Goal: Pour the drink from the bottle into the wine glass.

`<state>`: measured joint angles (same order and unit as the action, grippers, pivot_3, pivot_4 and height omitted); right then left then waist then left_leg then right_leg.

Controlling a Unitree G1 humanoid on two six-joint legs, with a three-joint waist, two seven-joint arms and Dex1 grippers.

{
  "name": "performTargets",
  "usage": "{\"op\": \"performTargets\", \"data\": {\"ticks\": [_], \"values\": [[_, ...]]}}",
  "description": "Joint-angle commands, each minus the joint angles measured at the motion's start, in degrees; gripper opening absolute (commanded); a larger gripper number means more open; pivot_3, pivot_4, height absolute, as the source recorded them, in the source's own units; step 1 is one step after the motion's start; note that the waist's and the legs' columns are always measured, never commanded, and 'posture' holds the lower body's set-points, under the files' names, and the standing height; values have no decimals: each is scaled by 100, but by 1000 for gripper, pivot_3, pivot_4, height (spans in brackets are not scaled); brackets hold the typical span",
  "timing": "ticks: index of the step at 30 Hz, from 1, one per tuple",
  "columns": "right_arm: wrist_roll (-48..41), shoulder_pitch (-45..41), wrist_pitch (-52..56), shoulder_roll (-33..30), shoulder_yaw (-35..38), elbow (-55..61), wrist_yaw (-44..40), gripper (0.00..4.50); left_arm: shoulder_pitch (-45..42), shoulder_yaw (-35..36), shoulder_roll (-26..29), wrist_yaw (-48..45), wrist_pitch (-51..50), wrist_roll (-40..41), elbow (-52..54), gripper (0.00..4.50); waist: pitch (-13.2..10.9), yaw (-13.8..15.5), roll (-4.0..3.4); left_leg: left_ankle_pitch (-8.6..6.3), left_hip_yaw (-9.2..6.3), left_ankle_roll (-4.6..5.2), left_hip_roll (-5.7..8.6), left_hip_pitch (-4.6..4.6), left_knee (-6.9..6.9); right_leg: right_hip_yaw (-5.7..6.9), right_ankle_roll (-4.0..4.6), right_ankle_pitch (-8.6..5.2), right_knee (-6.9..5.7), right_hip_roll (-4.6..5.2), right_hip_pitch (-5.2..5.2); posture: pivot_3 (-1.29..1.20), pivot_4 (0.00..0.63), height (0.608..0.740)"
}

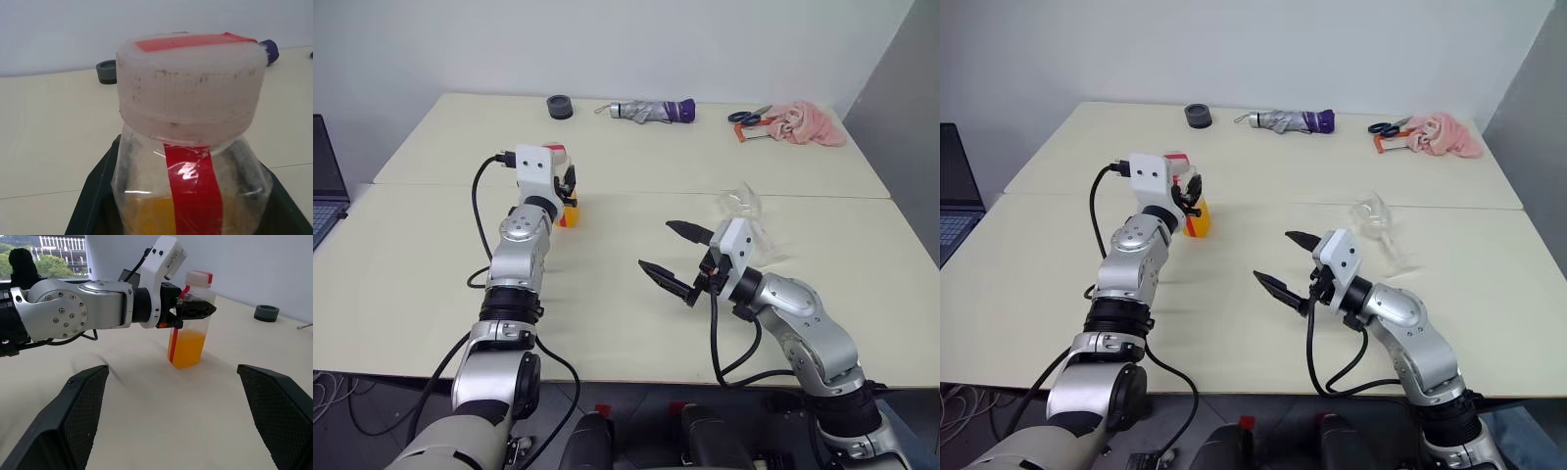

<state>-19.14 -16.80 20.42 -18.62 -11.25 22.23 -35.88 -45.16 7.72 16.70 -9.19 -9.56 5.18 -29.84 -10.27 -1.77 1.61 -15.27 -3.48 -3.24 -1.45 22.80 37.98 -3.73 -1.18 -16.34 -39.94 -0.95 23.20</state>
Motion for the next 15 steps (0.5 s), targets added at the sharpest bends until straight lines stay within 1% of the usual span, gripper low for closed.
{"op": "performTargets", "data": {"ticks": [1, 3, 5, 9, 10, 13, 15], "values": [[-14, -33, -143, -10, 171, 204, 45, 4500, 58, -46, 29, -365, 168, 126, 392, 1848, 0, 1, 0, 0, 0, 0, 0, 0, 0, 0, 0, 0, 0, 0, 0, 0, 150, 740], [-27, 8, -120, -104, 262, 267, 29, 4500, 154, -66, 26, -722, 223, 272, 560, 1847, 0, 1, 0, 0, 0, -1, 0, 0, 0, 0, 0, 0, 0, 0, 0, 0, 150, 740], [-53, 81, -92, -237, 400, 346, 7, 4500, 266, -70, 1, -1271, 179, 580, 801, 1841, 0, 4, 0, 1, 0, -2, -2, 1, 0, 0, 0, 0, 0, 2, 0, 0, 150, 740], [-150, 247, 8, -534, 707, 556, -29, 4500, 606, -341, 134, -2775, 88, 1158, 1349, 1838, 0, 8, 0, 3, 0, -6, -2, 4, 0, 0, 0, 0, 2, 5, 0, 0, 150, 740], [-205, 335, 77, -689, 820, 671, -99, 4500, 682, -433, 189, -3197, -5, 1320, 1472, 1834, 0, 7, 0, 3, 1, -6, -1, 4, 0, -1, 0, 0, 2, 4, 0, 0, 150, 740], [-356, 535, 259, -1054, 1010, 1005, -241, 4500, 760, -616, 319, -4053, -249, 1636, 1656, 1833, 0, 4, -1, 2, 2, -3, -1, 4, 0, -1, 0, -1, 3, 3, 0, 0, 150, 740], [-648, 580, 593, -1292, 1130, 1334, -302, 4500, 706, -851, 450, -4767, -328, 1743, 1705, 1832, -1, -5, -1, 1, 4, -1, 5, 3, 0, -3, 0, -1, 2, -2, 0, 0, 150, 740]]}}
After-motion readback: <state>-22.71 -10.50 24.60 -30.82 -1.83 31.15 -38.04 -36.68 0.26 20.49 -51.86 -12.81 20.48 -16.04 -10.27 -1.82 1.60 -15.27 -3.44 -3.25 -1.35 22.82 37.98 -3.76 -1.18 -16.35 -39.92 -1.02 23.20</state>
